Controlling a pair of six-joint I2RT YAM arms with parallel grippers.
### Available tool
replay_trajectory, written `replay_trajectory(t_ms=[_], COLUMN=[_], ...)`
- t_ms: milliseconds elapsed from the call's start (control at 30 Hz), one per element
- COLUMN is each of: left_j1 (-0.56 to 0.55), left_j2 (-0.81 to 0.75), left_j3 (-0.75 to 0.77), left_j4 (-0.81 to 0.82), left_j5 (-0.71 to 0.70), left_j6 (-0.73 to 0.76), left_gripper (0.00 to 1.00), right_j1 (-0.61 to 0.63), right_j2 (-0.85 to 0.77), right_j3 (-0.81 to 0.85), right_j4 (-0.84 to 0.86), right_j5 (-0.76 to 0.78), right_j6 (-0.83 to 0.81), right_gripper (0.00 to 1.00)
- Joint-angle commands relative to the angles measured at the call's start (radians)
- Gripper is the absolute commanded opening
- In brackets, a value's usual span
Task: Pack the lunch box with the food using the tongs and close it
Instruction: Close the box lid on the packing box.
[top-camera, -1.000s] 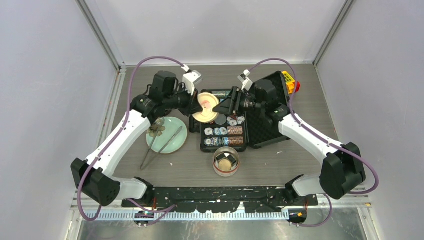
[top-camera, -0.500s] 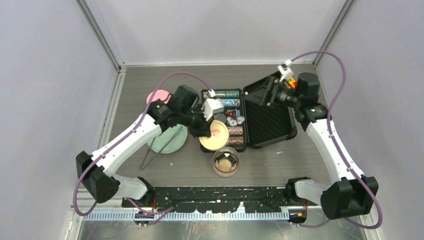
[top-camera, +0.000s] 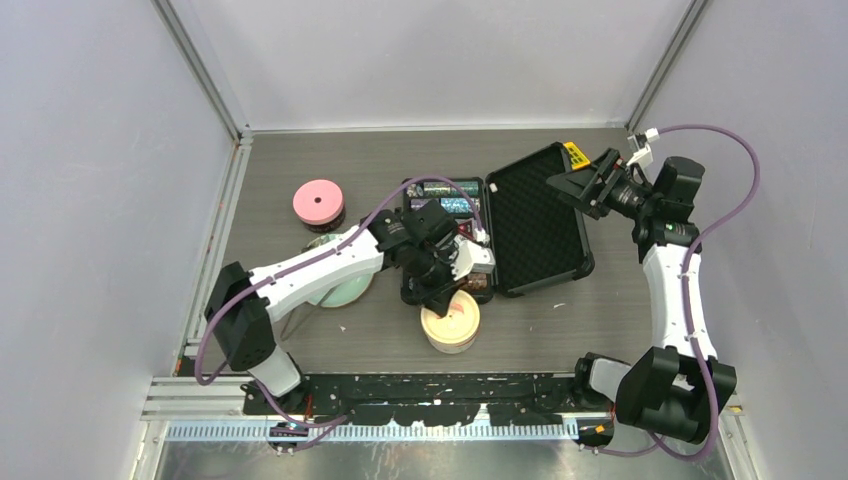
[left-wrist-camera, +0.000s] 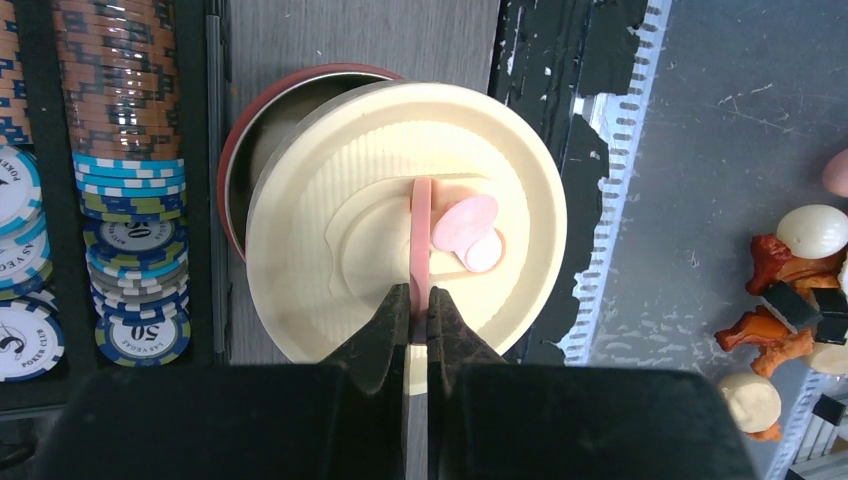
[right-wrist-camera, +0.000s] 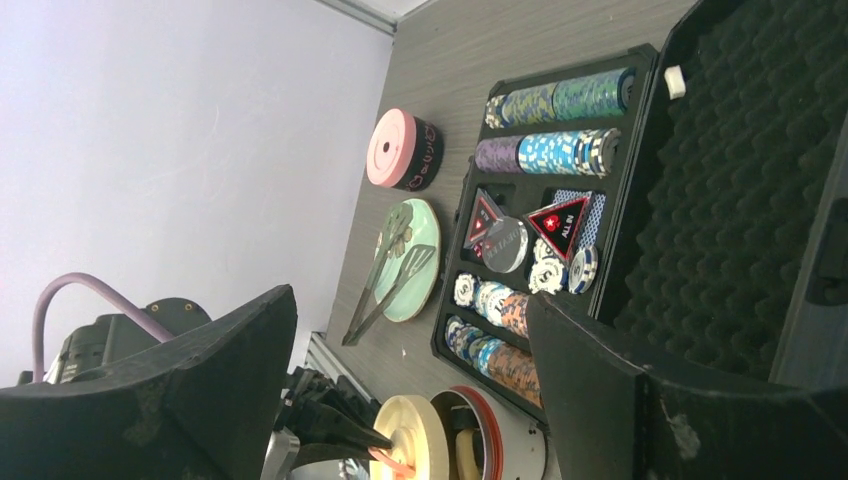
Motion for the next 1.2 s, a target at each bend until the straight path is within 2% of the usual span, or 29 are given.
replay_trajectory(t_ms=[0, 367, 800, 1167], left_j1=[-0.004, -0.041, -0.047, -0.047], left_j2=[0.011, 0.089, 0.076, 0.1], left_j3=[0.061, 0.064, 0.055, 0.055], left_j4=[-0.01, 0.013, 0.033, 0.038], left_j5=[0.05, -0.012, -0.125, -0.119], left_j6=[-0.014, -0.027, -0.026, -0.038], left_gripper=[0.0, 0.0, 0.0, 0.0], right_j1=[-0.004, -0.006, -0.007, -0.007], right_j2=[-0.023, -0.058, -0.063, -0.064], right_j3=[-0.006, -0.044, -0.056, -0.072], right_j4=[0.045, 0.085, 0.09, 0.103], right_j5=[-0.04, -0.042, -0.046, -0.052], right_j6=[-0.011, -0.011, -0.012, -0.004], right_gripper=[0.89, 0.89, 0.89, 0.89])
